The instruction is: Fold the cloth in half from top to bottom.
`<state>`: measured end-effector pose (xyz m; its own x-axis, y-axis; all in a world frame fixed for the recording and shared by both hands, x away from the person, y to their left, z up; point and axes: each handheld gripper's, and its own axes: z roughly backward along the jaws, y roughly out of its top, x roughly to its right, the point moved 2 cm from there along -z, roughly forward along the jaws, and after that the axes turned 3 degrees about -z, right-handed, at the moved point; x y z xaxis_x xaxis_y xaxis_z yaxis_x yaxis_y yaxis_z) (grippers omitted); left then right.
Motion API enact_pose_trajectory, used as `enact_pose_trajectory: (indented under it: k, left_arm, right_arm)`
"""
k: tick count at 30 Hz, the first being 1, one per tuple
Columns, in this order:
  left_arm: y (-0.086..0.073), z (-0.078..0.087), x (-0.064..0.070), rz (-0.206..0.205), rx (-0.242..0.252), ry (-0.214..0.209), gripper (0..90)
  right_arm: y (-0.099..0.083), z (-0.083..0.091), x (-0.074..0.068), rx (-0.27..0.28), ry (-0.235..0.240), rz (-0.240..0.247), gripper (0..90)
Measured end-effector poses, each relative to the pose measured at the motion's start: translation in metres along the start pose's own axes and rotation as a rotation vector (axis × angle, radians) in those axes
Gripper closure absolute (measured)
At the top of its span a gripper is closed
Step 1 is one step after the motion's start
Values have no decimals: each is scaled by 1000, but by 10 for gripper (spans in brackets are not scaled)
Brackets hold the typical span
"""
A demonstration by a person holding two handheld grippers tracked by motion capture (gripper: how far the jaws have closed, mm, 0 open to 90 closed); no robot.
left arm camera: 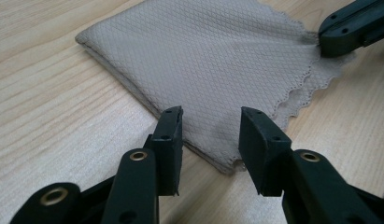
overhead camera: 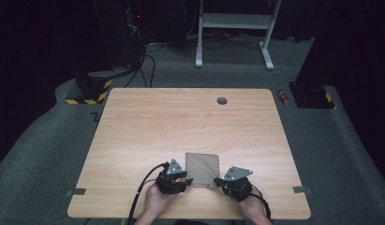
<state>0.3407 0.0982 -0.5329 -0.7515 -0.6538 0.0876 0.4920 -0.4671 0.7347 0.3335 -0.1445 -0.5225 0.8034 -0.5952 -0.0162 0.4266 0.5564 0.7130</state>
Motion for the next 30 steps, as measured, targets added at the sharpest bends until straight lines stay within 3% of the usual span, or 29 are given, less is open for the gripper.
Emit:
enact_pose_trajectory:
  k: [5,11,13,14,17,21,25,30]
  left_arm:
    - [-4,6,-1,-4,-14,-3,631]
    - [-2,13,-3,25,-11,-14,617]
    - [2,15,-5,35,9,-11,597]
    - [5,15,-7,39,16,-14,570]
    - [13,13,-11,58,28,-18,538]
    - [25,4,-20,58,24,30,496]
    - [36,-9,-38,119,13,85,475]
    - [44,-23,-52,153,-14,142,461]
  right_arm:
    - [-4,-4,3,-31,24,-20,849]
    - [3,-1,7,-1,2,-55,737]
    - [8,-2,14,24,-13,-82,724]
    - [14,-6,24,31,-29,-118,713]
    - [20,-9,34,44,-41,-150,706]
    - [30,-12,47,56,-76,-180,689]
    - [35,-24,61,45,-111,-221,669]
    - [34,-36,68,27,-122,-246,649]
